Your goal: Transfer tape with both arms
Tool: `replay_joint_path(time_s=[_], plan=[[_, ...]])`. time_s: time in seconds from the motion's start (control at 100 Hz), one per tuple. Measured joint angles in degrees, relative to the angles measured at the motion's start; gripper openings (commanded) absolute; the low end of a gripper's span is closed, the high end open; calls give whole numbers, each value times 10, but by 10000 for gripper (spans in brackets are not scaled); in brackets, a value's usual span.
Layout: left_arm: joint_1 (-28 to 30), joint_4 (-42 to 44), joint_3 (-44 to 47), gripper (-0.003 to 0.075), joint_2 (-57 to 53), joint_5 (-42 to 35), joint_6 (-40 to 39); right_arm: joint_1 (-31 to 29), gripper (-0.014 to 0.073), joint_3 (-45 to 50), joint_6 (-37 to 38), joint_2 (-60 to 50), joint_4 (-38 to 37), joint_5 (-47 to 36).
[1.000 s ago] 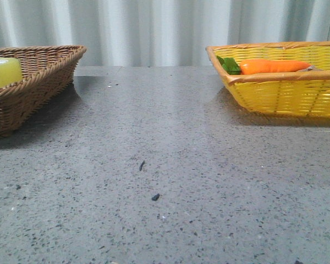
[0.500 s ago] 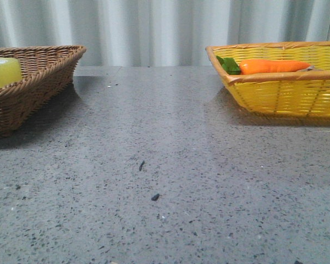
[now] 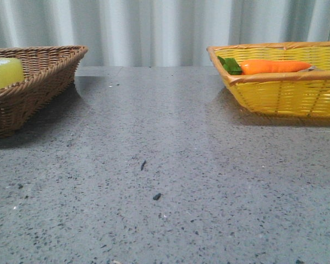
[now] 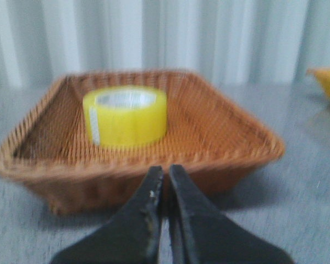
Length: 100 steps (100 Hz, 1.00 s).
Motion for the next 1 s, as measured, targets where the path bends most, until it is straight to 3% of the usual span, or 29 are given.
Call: replay_joint_path(time_s=[0.45, 1.0], plan=[[9, 0, 27, -20, 0, 78, 0, 0, -62, 0, 1, 0, 0, 0], [9, -2, 27, -20, 0, 81, 0, 0, -62, 0, 1, 0, 0, 0]])
